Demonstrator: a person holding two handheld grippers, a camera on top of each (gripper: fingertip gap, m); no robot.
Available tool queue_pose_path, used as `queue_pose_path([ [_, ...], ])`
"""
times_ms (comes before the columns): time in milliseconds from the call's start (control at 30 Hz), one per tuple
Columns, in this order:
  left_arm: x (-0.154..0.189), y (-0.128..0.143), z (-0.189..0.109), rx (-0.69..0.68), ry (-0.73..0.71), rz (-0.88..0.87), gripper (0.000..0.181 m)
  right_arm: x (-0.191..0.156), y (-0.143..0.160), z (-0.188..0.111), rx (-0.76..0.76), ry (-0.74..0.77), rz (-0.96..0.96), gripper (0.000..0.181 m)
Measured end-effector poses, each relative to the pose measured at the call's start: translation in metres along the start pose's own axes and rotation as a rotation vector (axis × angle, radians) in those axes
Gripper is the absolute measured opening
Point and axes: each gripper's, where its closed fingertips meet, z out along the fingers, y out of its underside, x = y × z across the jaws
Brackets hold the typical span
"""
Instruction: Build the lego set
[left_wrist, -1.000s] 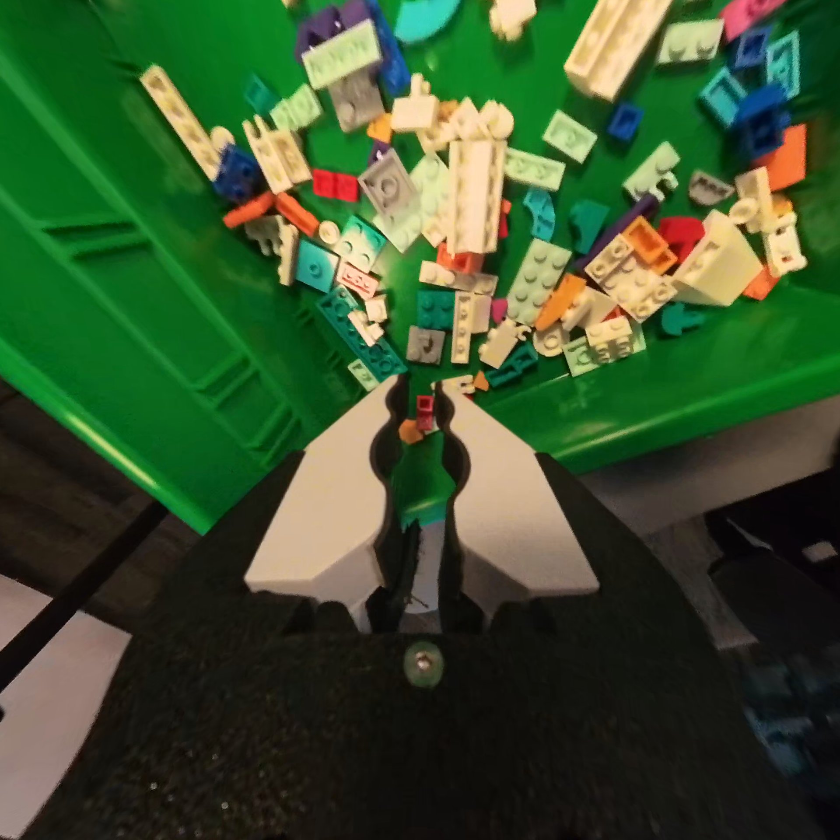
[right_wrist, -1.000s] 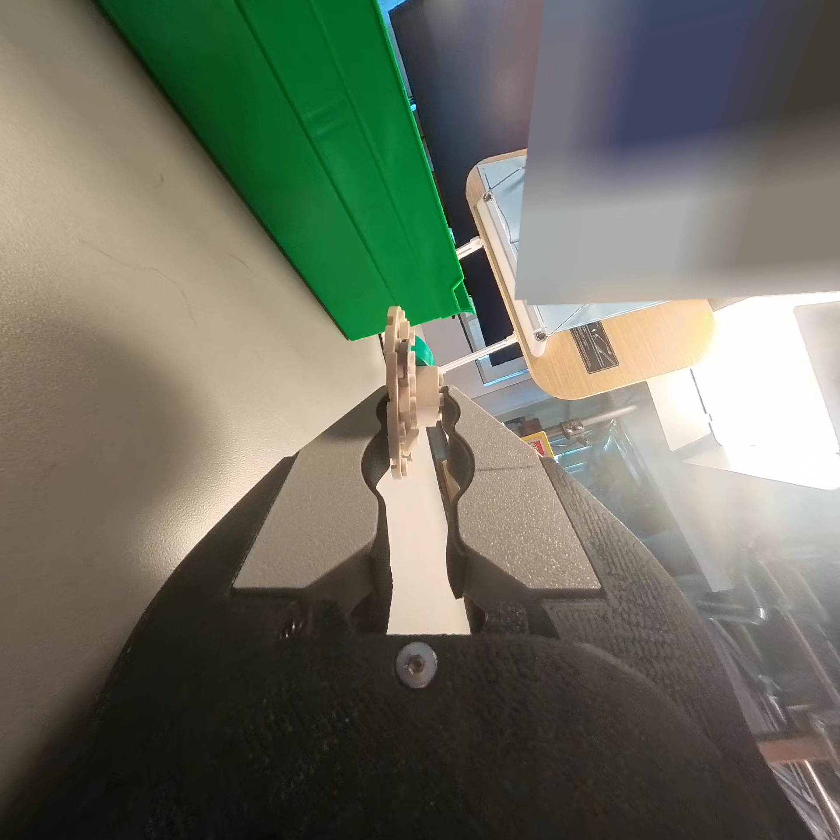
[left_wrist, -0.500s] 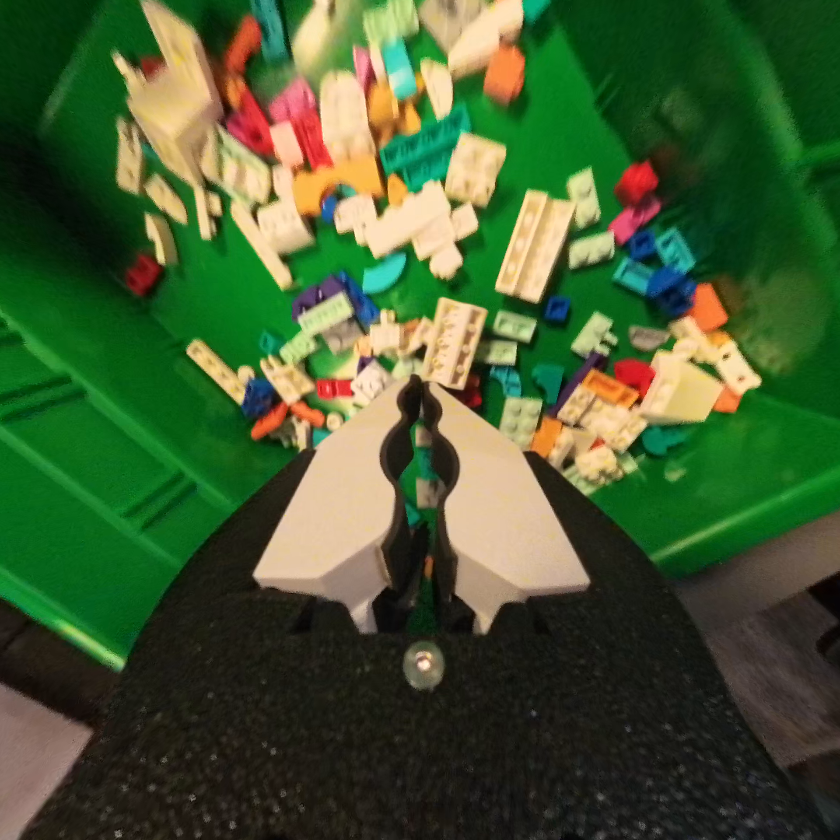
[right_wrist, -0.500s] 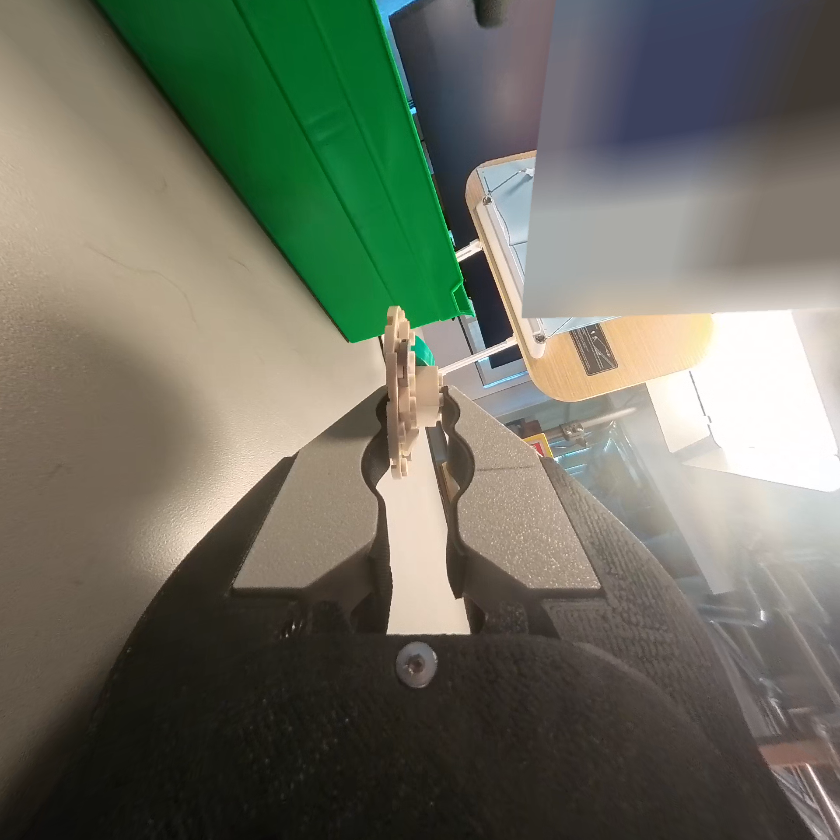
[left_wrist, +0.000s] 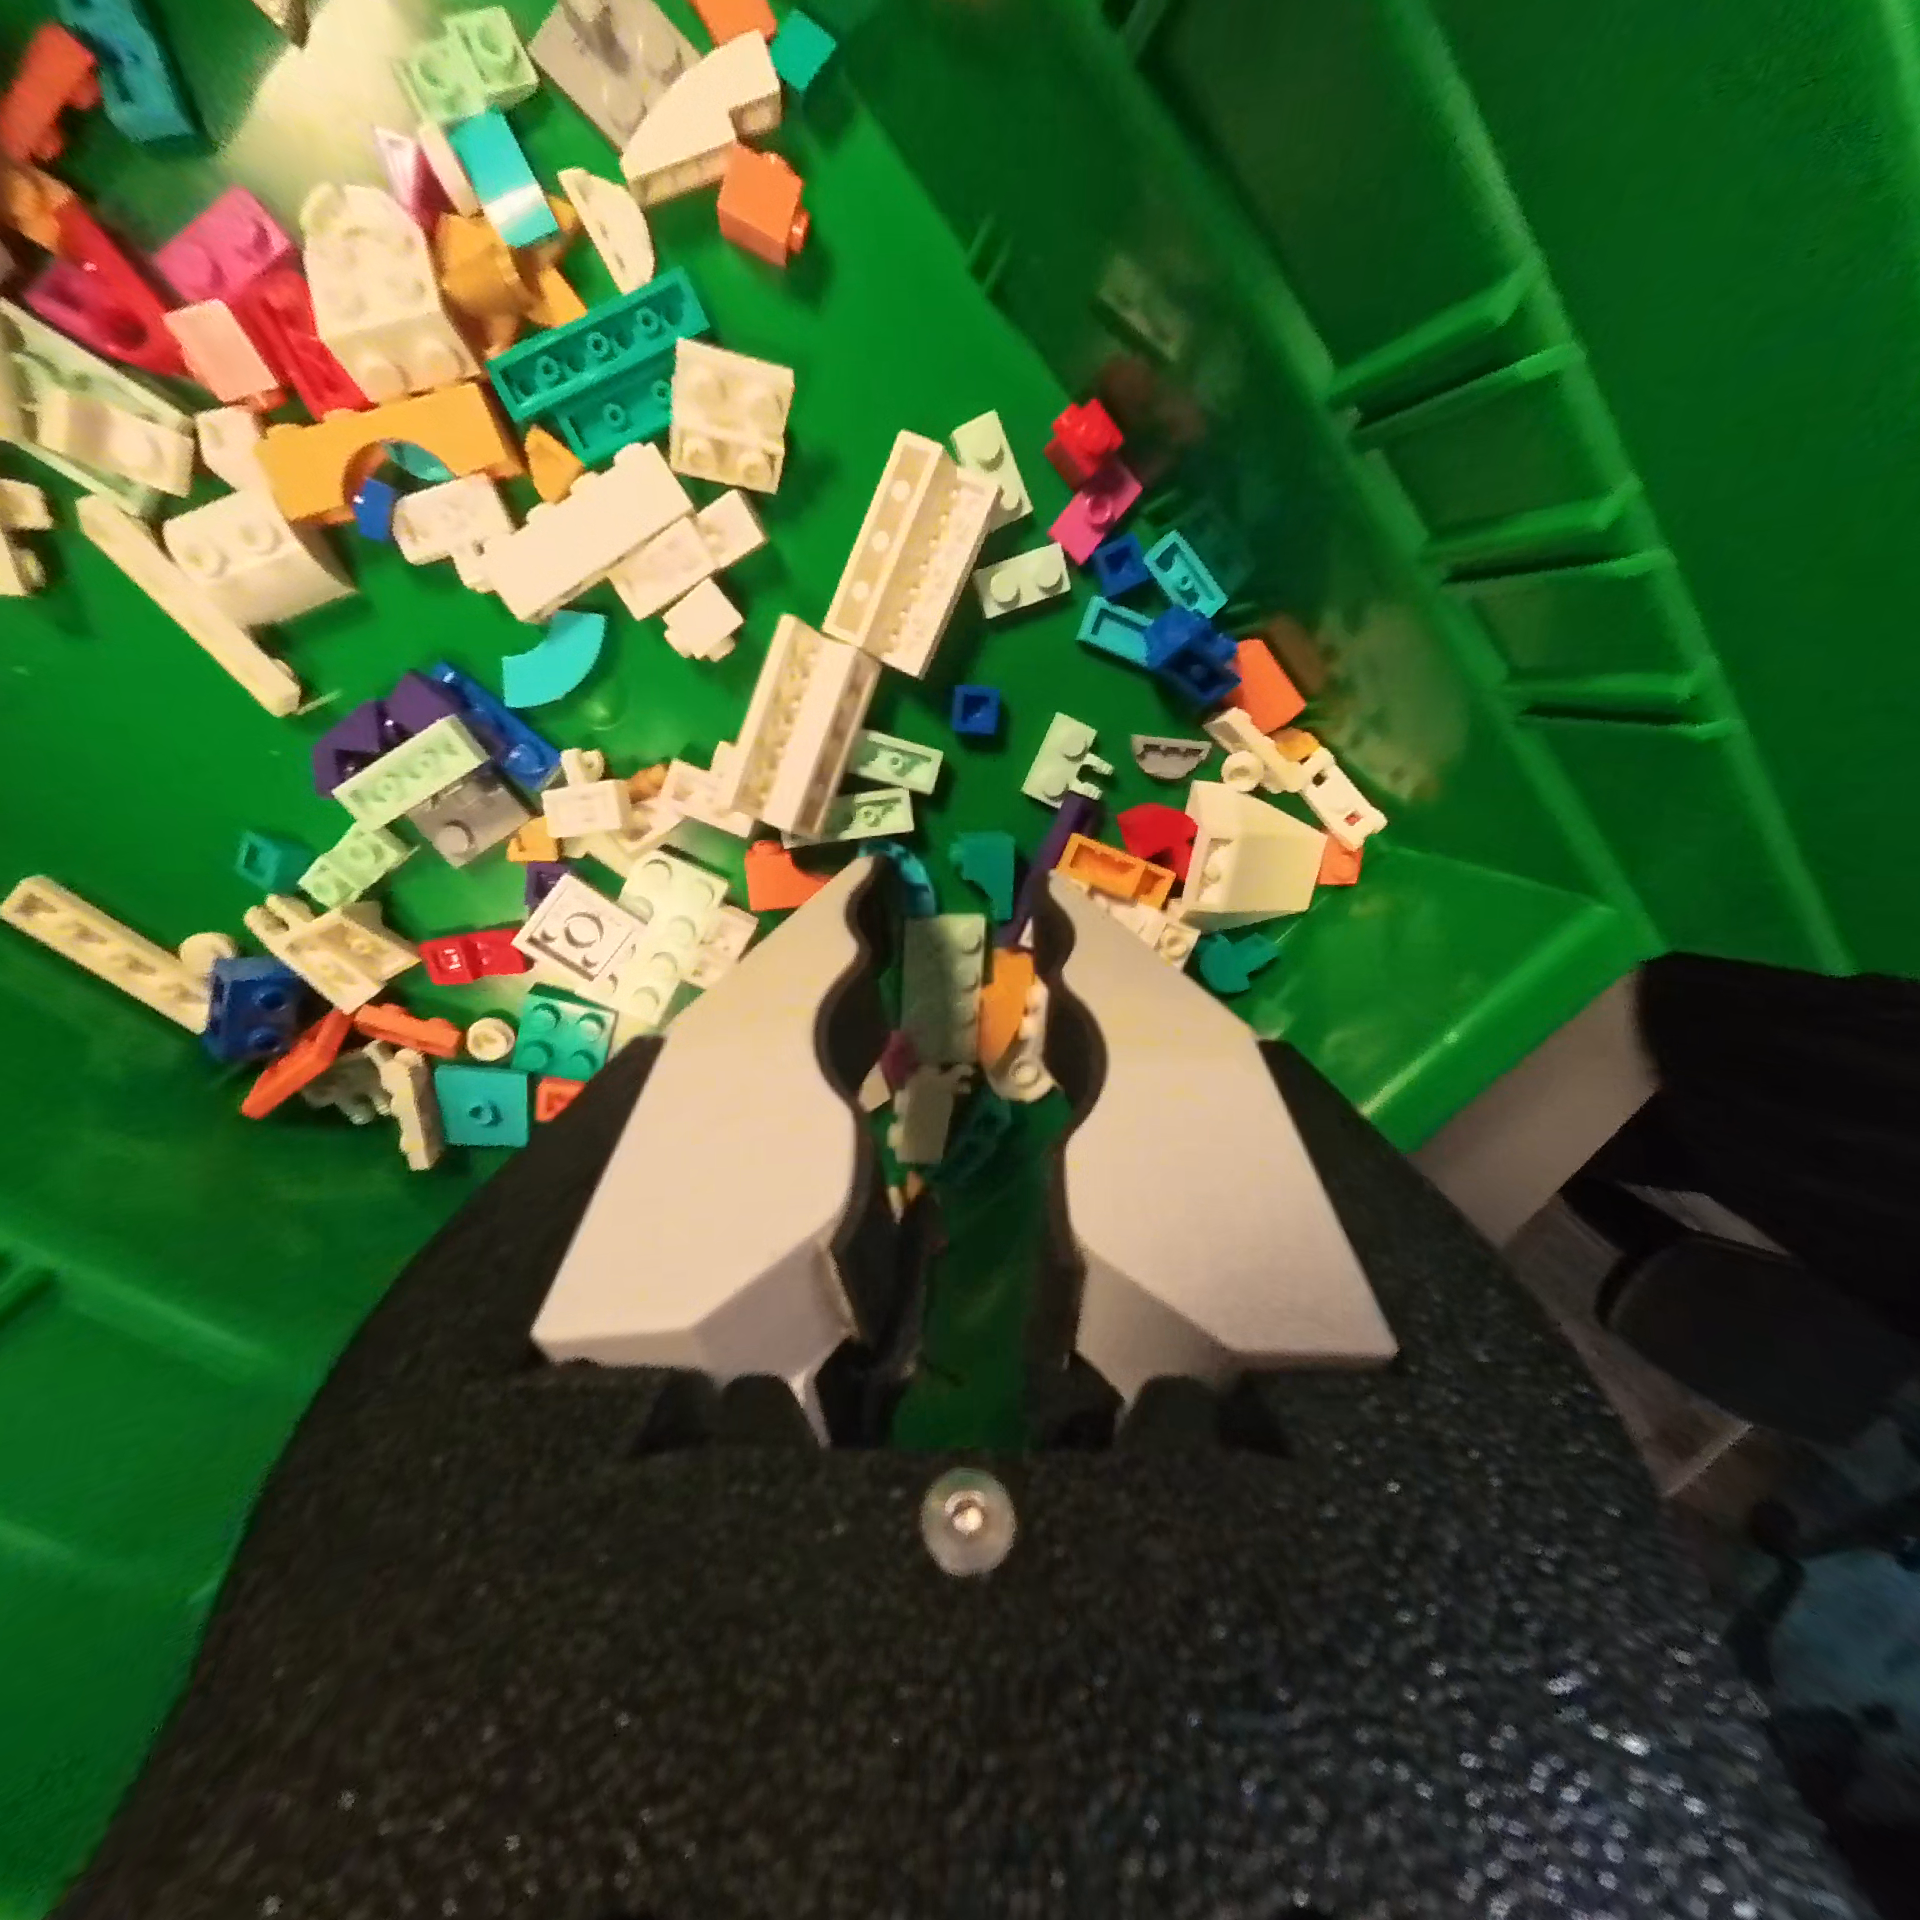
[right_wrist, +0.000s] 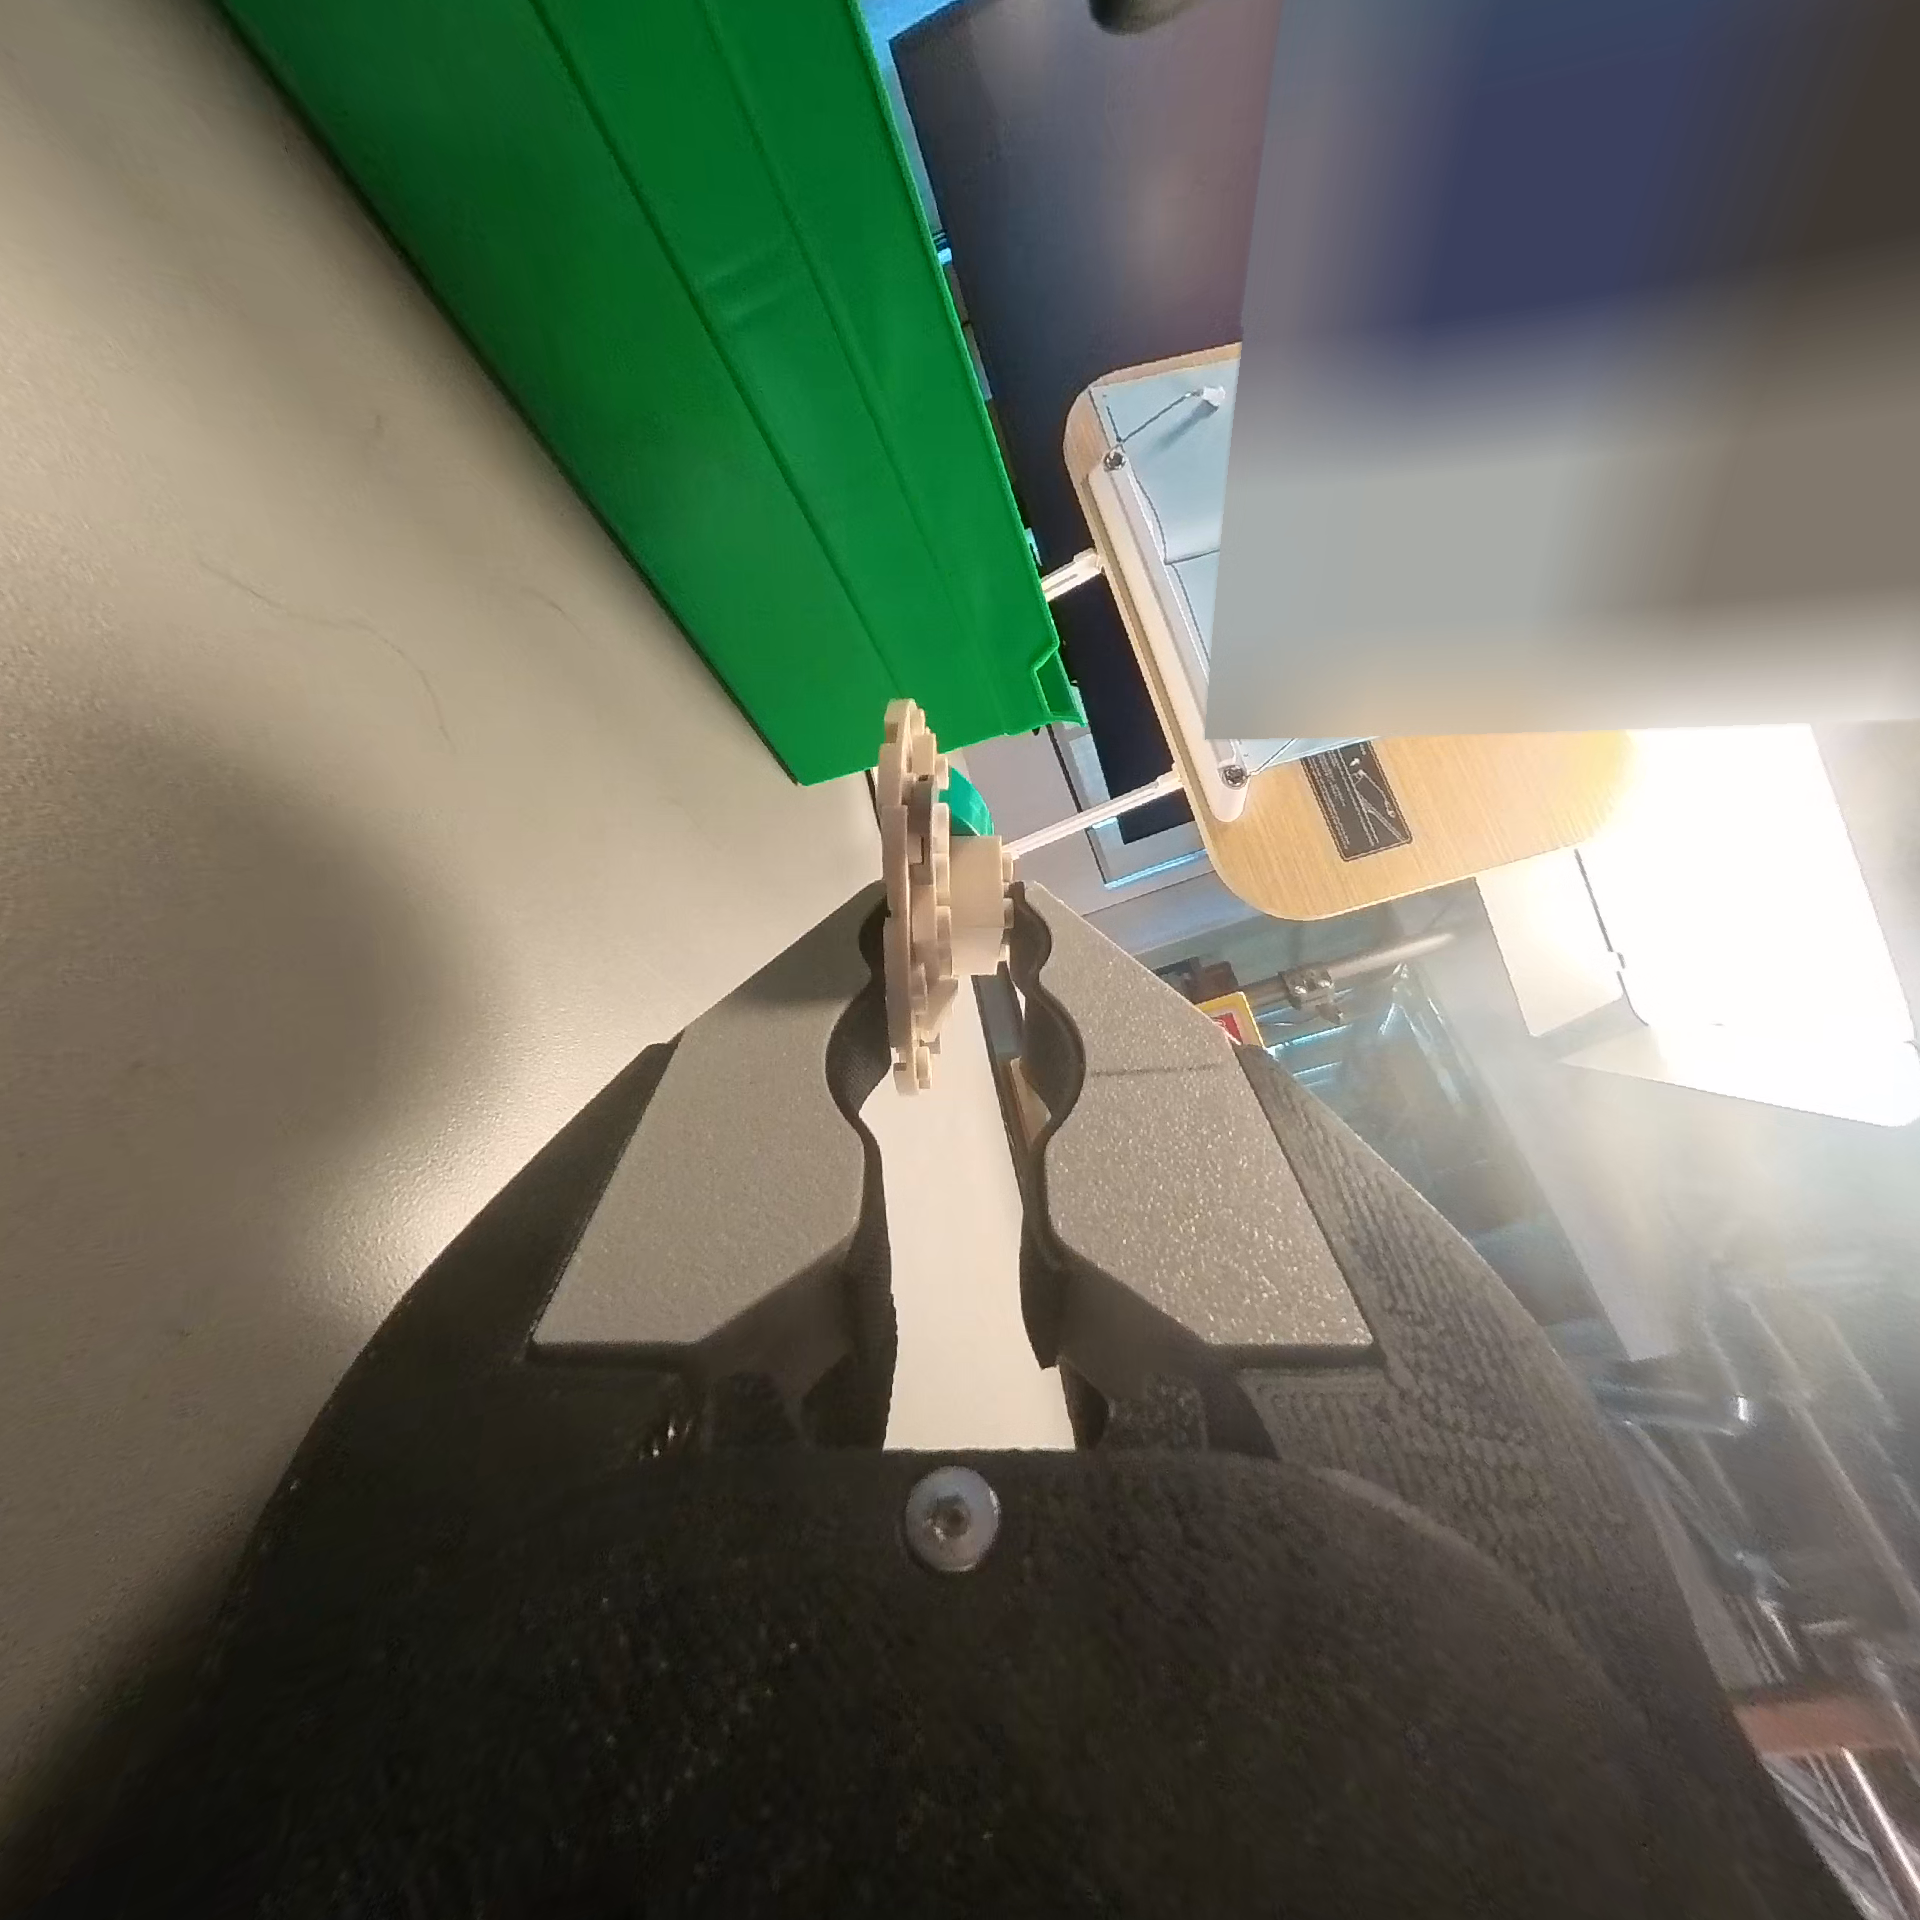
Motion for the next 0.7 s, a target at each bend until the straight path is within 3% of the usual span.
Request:
queue_pose_path([
  [700, 0.0039, -0.0021, 0.0031, 0.015, -0.018, 0.014, 0.012, -0.0008, 0.0006, -0.0043, 0.004, 0.001, 0.000, 0.018],
])
